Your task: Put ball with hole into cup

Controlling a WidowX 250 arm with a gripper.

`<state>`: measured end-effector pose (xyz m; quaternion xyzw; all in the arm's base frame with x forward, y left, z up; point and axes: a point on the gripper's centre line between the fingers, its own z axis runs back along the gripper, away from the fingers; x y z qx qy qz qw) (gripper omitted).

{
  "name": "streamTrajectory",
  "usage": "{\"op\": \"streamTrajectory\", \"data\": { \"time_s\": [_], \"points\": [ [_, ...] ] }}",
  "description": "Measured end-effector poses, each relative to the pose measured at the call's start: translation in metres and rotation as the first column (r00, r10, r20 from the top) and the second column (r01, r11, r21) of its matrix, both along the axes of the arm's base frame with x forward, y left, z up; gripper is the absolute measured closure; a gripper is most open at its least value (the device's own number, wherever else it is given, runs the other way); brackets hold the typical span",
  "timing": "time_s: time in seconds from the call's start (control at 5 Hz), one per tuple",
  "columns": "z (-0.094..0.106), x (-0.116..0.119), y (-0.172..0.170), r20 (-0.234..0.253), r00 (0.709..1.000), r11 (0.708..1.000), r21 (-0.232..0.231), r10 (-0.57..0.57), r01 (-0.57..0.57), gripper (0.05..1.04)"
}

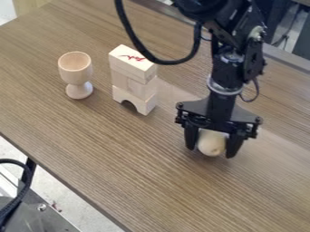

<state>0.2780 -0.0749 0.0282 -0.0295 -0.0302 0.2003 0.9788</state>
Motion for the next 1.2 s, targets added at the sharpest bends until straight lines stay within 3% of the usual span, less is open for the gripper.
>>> {"op": "streamTrajectory", "data": {
  "time_s": [0.2,0.4,0.8,1.0,1.2],
  "points": [
    [0.0,0.0,0.004,-0.008,1.0,1.0,-0.004,0.001,-0.001,0.292],
    [0.023,0.005,0.007,0.045,0.999,0.999,-0.033,0.008,-0.007,0.292],
    [0.096,0.031,0.014,0.217,0.976,0.991,-0.129,0.006,0.023,0.292],
    [0.123,0.037,0.031,0.275,0.96,0.991,-0.133,0.044,-0.007,0.292],
    [0.138,0.039,0.053,0.301,0.949,0.99,-0.126,0.093,-0.057,0.292]
  ]
}}
